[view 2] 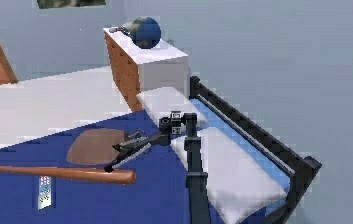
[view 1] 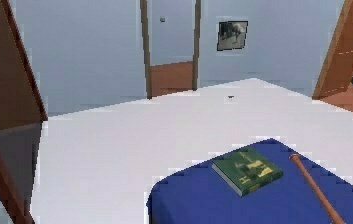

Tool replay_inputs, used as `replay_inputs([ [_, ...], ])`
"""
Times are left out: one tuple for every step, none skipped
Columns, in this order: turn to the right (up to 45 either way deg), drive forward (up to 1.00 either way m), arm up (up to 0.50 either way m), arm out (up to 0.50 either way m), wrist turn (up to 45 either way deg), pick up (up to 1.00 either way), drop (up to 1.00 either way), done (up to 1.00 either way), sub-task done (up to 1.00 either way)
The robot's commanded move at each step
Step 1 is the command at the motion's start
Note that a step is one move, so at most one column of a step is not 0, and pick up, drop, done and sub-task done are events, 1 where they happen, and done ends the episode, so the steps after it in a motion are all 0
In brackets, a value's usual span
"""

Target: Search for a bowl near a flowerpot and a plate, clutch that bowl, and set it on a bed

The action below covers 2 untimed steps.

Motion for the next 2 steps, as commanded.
replay_inputs([
  [0.0,0.00,0.00,0.00,0.0,0.00,1.00,0.00,0.00],
  [0.0,0.00,0.10,0.00,0.0,0.00,0.00,0.00,0.00],
])
